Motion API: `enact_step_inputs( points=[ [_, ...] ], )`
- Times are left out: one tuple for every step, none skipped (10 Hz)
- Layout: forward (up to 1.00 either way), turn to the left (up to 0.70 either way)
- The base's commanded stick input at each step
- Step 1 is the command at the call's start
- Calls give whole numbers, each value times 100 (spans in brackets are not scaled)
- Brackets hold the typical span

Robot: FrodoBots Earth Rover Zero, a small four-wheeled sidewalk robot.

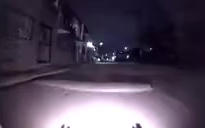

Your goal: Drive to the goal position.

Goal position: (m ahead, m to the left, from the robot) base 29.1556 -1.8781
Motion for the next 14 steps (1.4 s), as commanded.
enact_step_inputs(
  points=[
    [100, 0],
    [100, 0],
    [100, 0],
    [100, 0],
    [100, 0],
    [100, 0],
    [100, 0],
    [100, 0],
    [100, 0],
    [100, 0],
    [100, 0],
    [100, 0],
    [100, 0],
    [100, 0]
  ],
)
